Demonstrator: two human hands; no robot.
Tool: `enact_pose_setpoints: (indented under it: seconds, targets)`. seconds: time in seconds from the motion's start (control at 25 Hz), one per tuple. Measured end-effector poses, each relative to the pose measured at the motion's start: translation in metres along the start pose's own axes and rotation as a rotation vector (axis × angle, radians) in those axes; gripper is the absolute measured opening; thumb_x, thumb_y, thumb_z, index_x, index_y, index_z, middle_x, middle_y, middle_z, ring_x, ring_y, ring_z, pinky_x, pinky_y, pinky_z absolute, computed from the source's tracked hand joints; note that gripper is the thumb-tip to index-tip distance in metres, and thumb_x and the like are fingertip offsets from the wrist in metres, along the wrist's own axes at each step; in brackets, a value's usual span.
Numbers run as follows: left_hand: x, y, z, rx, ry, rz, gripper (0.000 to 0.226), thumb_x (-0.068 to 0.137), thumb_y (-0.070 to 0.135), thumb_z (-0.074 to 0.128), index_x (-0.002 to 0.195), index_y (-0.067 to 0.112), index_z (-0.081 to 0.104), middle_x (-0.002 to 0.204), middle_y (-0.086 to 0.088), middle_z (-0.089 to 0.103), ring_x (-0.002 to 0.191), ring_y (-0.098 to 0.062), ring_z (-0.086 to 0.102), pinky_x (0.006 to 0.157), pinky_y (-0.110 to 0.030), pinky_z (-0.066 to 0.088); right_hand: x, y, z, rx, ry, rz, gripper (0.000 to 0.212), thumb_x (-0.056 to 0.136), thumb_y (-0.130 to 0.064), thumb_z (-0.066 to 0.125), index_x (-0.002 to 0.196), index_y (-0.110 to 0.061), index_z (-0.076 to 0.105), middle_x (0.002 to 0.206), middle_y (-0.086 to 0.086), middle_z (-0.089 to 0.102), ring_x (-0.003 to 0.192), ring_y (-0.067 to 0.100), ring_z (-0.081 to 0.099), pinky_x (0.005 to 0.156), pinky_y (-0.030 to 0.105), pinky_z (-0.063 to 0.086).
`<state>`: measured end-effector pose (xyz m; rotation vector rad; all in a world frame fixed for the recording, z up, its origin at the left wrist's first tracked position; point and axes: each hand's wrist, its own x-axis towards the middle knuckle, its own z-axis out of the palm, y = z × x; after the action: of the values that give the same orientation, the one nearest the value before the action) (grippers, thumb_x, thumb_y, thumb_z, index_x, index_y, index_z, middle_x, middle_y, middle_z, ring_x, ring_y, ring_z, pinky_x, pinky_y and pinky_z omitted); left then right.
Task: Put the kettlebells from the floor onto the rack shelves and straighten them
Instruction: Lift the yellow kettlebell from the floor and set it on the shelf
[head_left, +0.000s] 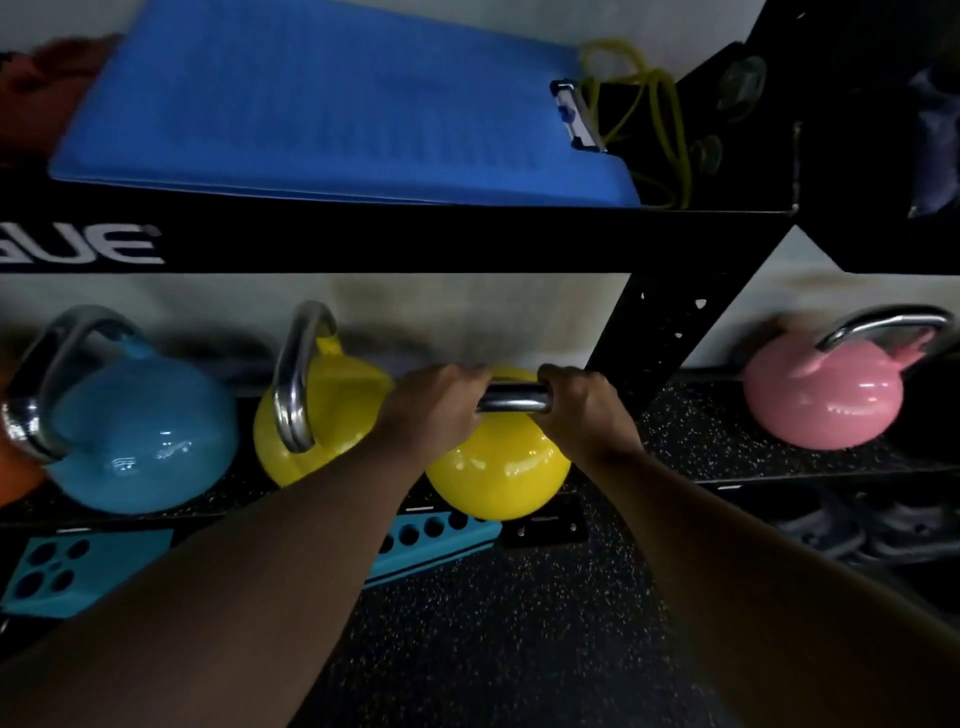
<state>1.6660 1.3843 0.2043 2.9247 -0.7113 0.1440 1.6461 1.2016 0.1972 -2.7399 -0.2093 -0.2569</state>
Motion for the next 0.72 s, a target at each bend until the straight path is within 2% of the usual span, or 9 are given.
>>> enact_pose_setpoints:
  seconds: [0.2,0.36,0.48,0.6,0.72]
  targets:
    - [0.023,-0.008,0.008,0.008,0.014,-0.06,0.025,0.084,0.024,0.067,0.108,0.019,0.064,0.097,-0.01,0.071,0.086,-0.035,0.068,0.063,-0.037,0.05,0.025,0.01,0.013,0.069,-0.023,0.001,0.011,0.08,-0.009,0.067,0.09,-0.008,0.062,0.082,0.015,0.067,0.069,0.029,0.057,0.059,0.029,0.036]
    - [0.038,-0.007,0.013,-0.031,-0.009,-0.086,0.023,0.084,0.02,0.067,0.106,0.017,0.062,0.098,-0.013,0.069,0.09,-0.038,0.066,0.063,-0.038,0.047,0.037,0.02,0.015,0.081,-0.055,-0.007,0.01,0.08,-0.007,0.068,0.088,-0.008,0.062,0.075,0.011,0.062,0.066,0.024,0.052,0.058,0.028,0.037]
    - [0.055,-0.013,0.016,-0.101,-0.047,-0.135,0.02,0.078,0.018,0.07,0.097,0.016,0.062,0.096,-0.014,0.069,0.091,-0.038,0.065,0.063,-0.034,0.038,0.049,0.021,0.014,0.111,-0.079,0.039,0.009,0.08,-0.006,0.067,0.085,-0.01,0.06,0.071,0.005,0.053,0.065,0.025,0.052,0.056,0.028,0.035]
    - [0.067,-0.026,0.024,-0.191,-0.052,-0.197,0.018,0.075,0.017,0.072,0.088,0.014,0.06,0.087,-0.015,0.067,0.086,-0.038,0.065,0.063,-0.033,0.036,0.066,0.017,0.019,0.195,-0.15,0.106,0.021,0.079,-0.004,0.067,0.079,-0.019,0.051,0.072,0.006,0.053,0.064,0.025,0.052,0.052,0.026,0.032]
    - [0.069,-0.027,0.028,-0.214,-0.038,-0.23,0.022,0.082,0.016,0.072,0.081,0.013,0.05,0.076,-0.011,0.054,0.083,-0.037,0.064,0.063,-0.034,0.034,0.074,0.018,0.026,0.237,-0.141,0.147,0.026,0.078,-0.002,0.067,0.076,-0.019,0.048,0.07,0.007,0.051,0.062,0.026,0.051,0.05,0.027,0.031]
